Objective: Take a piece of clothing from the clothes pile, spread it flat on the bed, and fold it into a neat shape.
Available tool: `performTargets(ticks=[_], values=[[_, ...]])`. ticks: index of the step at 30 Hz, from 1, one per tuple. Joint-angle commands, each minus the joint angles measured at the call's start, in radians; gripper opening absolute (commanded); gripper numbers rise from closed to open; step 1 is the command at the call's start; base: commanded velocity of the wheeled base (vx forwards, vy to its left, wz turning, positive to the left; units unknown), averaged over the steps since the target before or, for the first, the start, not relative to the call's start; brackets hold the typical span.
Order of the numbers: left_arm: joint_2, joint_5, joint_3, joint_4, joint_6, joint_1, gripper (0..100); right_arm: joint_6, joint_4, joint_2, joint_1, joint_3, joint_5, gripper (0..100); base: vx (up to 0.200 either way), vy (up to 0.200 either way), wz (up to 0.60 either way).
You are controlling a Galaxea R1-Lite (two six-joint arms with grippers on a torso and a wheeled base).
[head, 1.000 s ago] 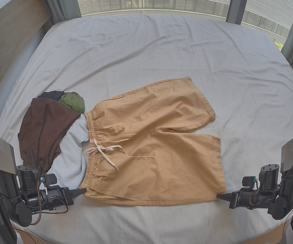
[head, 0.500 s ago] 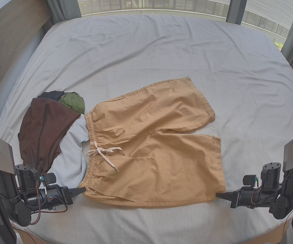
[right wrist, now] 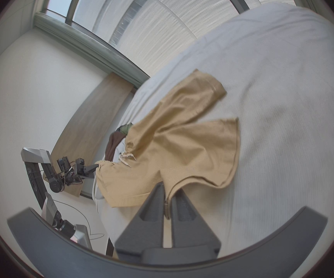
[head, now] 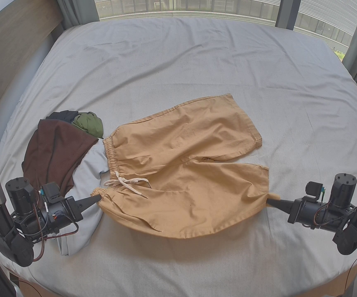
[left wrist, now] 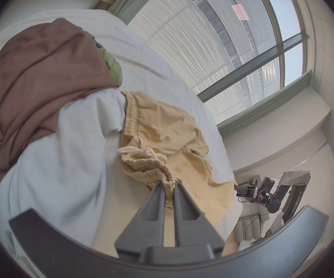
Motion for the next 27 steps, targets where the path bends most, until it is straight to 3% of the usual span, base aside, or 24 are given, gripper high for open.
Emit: performTargets(ticks=[1, 13, 19, 27], values=[[-0.032, 0.007, -0.033, -0.001, -0.012, -0.005, 0, 0.01, 0.0, -0.042, -0.001, -0.072, -0.001, 0, 0.0, 0.0, 0.0], [-0.028, 0.024, -0.073, -0.001, -0.017, -0.005, 0, 0.059, 0.008, -0.047, -0.022, -0.195, -0.002, 0, 0.0, 0.0, 0.0], [-0.037, 0.082, -0.124, -0.001, -0.097, -0.018, 0, 0.093, 0.098, -0.1, -0.03, -0.278, -0.002, 0, 0.0, 0.0, 0.0], [-0.028, 0.128, -0.142, -0.001, -0.101, -0.044, 0, 0.116, 0.238, -0.159, -0.036, -0.403, -0.008, 0, 0.0, 0.0, 0.0]])
